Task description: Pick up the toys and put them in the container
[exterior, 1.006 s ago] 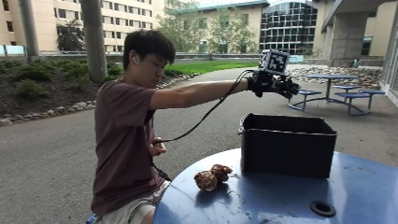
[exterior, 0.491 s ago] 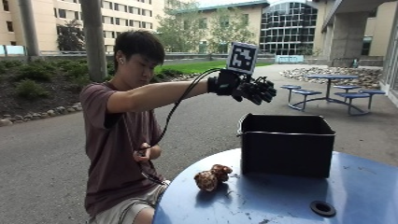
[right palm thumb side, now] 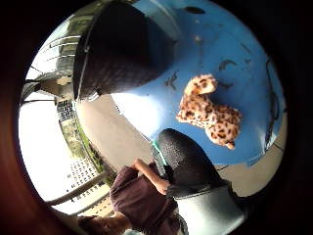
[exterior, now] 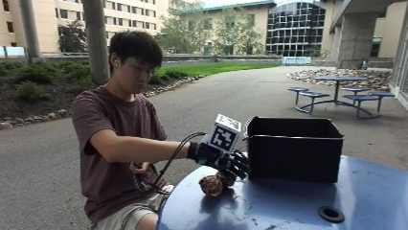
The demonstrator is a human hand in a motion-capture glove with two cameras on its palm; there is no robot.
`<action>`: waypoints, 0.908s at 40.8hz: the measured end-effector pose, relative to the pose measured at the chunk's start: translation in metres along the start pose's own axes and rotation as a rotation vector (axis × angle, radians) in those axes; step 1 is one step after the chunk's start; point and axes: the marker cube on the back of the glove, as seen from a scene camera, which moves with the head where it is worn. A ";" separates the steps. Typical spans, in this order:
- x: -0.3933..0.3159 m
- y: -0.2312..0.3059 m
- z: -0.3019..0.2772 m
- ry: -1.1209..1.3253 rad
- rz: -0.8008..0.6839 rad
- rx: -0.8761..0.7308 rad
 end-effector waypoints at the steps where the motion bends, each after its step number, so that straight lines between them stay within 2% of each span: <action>1: -0.004 -0.002 0.014 -0.002 -0.005 -0.013; 10: -0.024 -0.017 0.110 -0.058 -0.036 -0.051; 17: -0.024 -0.014 0.121 -0.069 -0.048 0.122; 22: -0.024 -0.012 0.123 -0.069 -0.080 0.346; 25: -0.018 -0.012 0.115 -0.086 -0.095 0.423; 27: -0.015 -0.014 0.110 -0.097 -0.106 0.409; 32: -0.006 -0.026 0.089 -0.186 -0.130 0.259; 37: 0.012 -0.038 0.030 -0.216 -0.116 0.208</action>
